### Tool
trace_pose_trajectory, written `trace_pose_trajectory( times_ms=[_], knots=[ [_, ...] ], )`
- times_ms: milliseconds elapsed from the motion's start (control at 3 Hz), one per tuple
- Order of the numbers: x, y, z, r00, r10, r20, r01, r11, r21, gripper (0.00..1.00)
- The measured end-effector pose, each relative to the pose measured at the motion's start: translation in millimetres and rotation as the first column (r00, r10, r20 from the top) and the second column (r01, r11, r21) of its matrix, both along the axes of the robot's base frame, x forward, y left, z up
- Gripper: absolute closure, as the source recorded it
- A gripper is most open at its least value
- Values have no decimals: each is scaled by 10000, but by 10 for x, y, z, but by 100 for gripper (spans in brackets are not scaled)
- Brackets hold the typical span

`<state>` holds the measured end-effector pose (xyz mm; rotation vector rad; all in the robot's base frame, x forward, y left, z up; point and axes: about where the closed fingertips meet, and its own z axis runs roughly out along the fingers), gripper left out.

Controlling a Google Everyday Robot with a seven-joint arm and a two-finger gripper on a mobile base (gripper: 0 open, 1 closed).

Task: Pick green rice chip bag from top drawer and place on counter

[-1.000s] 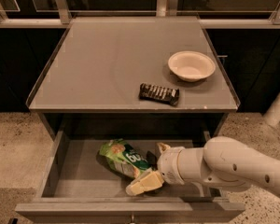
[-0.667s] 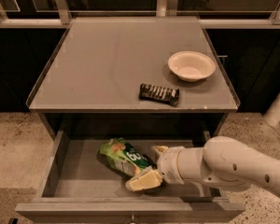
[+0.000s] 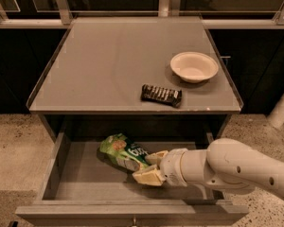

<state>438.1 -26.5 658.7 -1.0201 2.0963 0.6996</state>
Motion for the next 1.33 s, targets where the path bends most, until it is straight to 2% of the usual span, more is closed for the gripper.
trace_pose_trajectory(
  times_ms=[333, 667, 1000, 1333],
  knots=[
    [0, 0, 0, 10000, 0, 0, 0, 10000, 0, 88],
    [0, 0, 0, 10000, 1, 0, -1, 10000, 0, 100],
    [0, 0, 0, 10000, 1, 0, -1, 10000, 2, 100],
    [-99, -64, 118, 9998, 33, -196, -17, 9965, 840, 100]
  ],
)
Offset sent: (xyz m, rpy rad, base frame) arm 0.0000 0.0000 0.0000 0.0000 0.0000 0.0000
